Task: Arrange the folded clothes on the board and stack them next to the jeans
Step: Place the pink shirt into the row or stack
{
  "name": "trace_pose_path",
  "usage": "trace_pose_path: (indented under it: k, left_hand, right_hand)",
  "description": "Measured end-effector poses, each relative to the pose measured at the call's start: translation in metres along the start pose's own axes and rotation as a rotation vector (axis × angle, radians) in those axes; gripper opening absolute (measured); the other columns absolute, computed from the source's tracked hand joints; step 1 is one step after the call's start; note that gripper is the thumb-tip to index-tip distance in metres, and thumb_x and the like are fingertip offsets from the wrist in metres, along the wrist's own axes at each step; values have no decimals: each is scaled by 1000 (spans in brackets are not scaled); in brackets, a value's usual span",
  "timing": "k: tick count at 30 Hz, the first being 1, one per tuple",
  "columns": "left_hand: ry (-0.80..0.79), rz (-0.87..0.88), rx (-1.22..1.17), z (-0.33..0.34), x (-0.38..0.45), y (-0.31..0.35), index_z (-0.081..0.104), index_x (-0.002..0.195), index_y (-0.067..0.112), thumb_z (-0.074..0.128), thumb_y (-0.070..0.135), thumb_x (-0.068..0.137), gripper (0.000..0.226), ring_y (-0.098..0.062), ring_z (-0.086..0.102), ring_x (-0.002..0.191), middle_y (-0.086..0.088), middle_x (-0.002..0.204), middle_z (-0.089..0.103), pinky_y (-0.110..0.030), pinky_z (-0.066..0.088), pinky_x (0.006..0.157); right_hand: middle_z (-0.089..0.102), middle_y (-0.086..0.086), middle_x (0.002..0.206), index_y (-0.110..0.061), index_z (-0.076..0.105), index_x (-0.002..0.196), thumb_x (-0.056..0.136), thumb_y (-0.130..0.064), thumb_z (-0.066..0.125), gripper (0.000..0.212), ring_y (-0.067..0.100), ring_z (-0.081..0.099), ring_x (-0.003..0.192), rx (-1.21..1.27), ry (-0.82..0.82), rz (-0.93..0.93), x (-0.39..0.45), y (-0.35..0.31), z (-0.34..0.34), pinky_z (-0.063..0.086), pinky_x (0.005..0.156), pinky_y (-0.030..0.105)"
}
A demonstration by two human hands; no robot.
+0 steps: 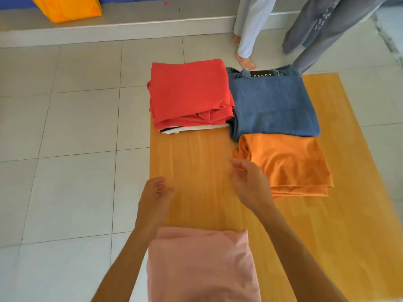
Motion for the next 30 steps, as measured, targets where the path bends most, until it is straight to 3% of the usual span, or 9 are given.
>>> trace_pose_path:
  k: [4,8,10,13,15,19,23,27,30]
  left_hand:
    - [26,55,176,-4,-50,-33,55,119,37,67,28,85,37,0,58,102,15,116,60,-25,49,85]
    - [61,27,391,-12,-80,-69,49,132,27,67,29,85,50,-22,47,121,-2,130,48,-40,44,100]
    - [82,-51,464,-14,-94,-87,40,138,26,68,41,83,63,-28,39,126,-6,135,39,-48,41,101]
    - [135,-117,517,-18,-112,-103,31,144,25,72,64,69,94,-32,39,127,-8,137,38,-52,42,98]
    - [169,-167,543,-23,-115,-113,28,147,20,75,64,68,102,-36,41,129,-12,140,41,-55,42,98]
    - [94,-262,608,-26,-117,-127,45,132,15,74,59,72,80,-31,59,108,-6,121,59,-48,50,93]
    - [184,-63,651,-33,-111,-105,57,117,19,63,50,85,45,-19,54,85,7,95,58,-34,46,72]
    - [254,185,599,-28,-99,-77,60,99,15,57,44,93,29,-23,61,83,-1,89,62,-30,43,70]
    - [216,211,534,-17,-91,-76,58,97,12,55,39,96,27,-29,64,87,-7,89,63,-30,45,69]
  right_hand:
    - [67,-5,122,-20,66,128,95,-20,62,33,-5,60,89,-55,-27,-2,-63,36,2,44,75,11]
    - [60,3,127,-21,59,133,94,-29,62,40,18,63,103,-220,-106,21,-105,73,3,50,87,30]
    - [59,6,124,-23,52,136,93,-40,61,48,25,61,107,-310,-179,99,-121,95,5,52,89,39]
    - [63,5,124,-23,42,139,89,-55,58,61,26,63,103,-324,-283,192,-139,121,13,51,79,37]
    - [65,3,120,-24,39,138,87,-60,56,65,24,63,92,-323,-330,217,-149,129,22,51,71,36]
    - [63,-2,106,-18,50,124,85,-64,57,61,19,62,86,-330,-326,253,-153,138,32,51,67,35]
    - [63,-7,97,-22,56,113,85,-62,56,49,12,60,81,-266,-288,243,-145,137,28,45,58,29]
    - [60,-10,89,-22,54,101,89,-57,56,37,10,57,78,-203,-202,235,-135,133,18,42,55,28]
    - [57,-5,88,-16,55,102,97,-48,51,33,14,53,75,-263,-202,183,-125,126,17,35,53,23]
Point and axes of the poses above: each hand's wrist, its own x-axis towards the middle knuckle, its own z-axis out of the palm, y = z × x, the point moved 8 cm from there along x, towards the middle knuckle
